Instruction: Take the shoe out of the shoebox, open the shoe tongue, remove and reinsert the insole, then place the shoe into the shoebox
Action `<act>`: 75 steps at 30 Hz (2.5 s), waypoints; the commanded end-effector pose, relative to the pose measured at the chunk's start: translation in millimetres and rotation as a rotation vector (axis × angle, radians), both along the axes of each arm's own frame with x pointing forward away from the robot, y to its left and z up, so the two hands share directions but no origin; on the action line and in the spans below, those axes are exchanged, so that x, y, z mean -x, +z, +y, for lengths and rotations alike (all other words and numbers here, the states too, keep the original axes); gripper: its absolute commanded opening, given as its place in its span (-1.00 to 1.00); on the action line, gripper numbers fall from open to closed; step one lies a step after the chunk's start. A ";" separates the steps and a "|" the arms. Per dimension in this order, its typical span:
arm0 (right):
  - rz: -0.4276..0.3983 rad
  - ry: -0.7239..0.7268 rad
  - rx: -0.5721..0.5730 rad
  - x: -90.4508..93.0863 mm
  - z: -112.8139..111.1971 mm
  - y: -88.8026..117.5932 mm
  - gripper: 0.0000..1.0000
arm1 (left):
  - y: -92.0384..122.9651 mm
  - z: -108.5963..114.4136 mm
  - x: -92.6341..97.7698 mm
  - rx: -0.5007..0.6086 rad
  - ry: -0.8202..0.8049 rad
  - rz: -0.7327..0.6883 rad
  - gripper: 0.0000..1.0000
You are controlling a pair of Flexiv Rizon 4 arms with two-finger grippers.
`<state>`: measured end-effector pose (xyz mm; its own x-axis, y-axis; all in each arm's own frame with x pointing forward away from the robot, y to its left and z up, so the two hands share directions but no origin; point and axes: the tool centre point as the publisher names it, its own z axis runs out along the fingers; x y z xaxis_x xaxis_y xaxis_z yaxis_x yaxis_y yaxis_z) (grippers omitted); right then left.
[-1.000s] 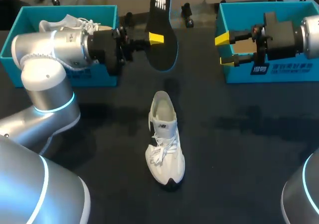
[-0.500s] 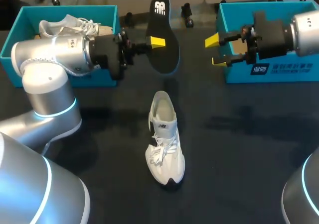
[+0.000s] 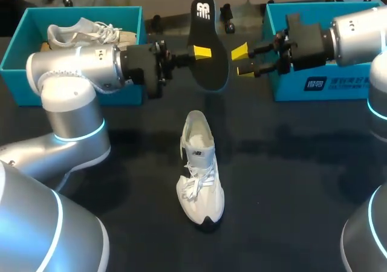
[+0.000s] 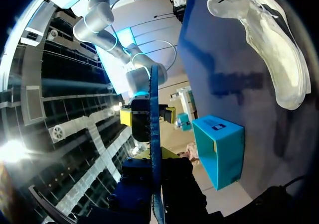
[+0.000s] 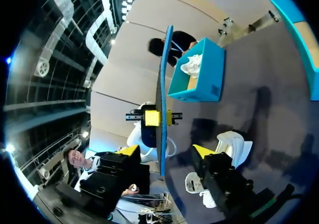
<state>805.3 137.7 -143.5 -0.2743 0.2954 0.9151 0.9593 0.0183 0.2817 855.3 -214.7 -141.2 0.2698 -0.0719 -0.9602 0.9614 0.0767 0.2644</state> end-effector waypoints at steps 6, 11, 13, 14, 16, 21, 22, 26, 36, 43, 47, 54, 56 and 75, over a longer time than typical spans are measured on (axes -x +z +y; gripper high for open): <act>0.018 0.029 -0.008 -6.0 12.4 -5.6 -0.01 | 0.6 -15.2 -1.6 0.009 -0.012 -0.006 -1.00; 0.023 0.036 -0.014 -6.4 14.4 -8.0 -0.04 | 1.7 -18.5 0.1 0.012 -0.019 -0.009 -1.00; 0.024 0.039 -0.016 -6.5 14.5 -8.3 -0.15 | 2.7 -19.5 0.8 0.015 -0.023 -0.010 -1.00; 0.025 0.040 -0.016 -6.6 14.6 -8.4 -0.18 | 3.2 -20.0 1.2 0.017 -0.025 -0.009 -1.00; 0.025 0.043 -0.017 -7.3 14.7 -8.8 -0.19 | 3.9 -21.1 2.1 0.019 -0.028 -0.009 -1.00; 0.024 0.049 -0.019 -9.1 14.3 -8.9 -0.18 | 3.7 -22.8 3.7 0.022 -0.038 -0.004 -1.00; 0.024 0.049 -0.019 -9.5 13.6 -9.1 -0.18 | 3.6 -22.7 4.3 0.021 -0.039 -0.003 -1.00; 0.030 0.050 -0.016 -11.8 10.0 -8.9 -0.18 | 2.0 -19.7 5.1 0.016 -0.043 -0.003 -1.00; 0.030 0.069 -0.016 -18.2 9.6 -8.9 -0.22 | -1.4 -20.0 5.9 0.013 -0.033 0.009 -1.00; 0.031 0.075 -0.023 -18.5 12.2 -9.7 -0.25 | -2.4 -23.6 4.4 0.022 -0.020 0.016 -1.00; 0.033 0.070 -0.027 -17.1 13.1 -10.6 -0.25 | -2.7 -24.4 2.4 0.025 -0.014 0.017 -1.00; 0.034 0.065 -0.034 -16.1 15.4 -13.0 -0.30 | -1.5 -24.9 -1.4 0.030 -0.004 0.014 -1.00; 0.033 0.063 -0.036 -16.3 15.9 -13.5 -0.36 | -1.4 -25.1 -1.5 0.033 -0.004 0.014 -1.00; 0.023 0.063 -0.040 -19.6 17.0 -14.2 -1.00 | -3.5 -24.9 -3.6 0.008 0.000 0.000 0.78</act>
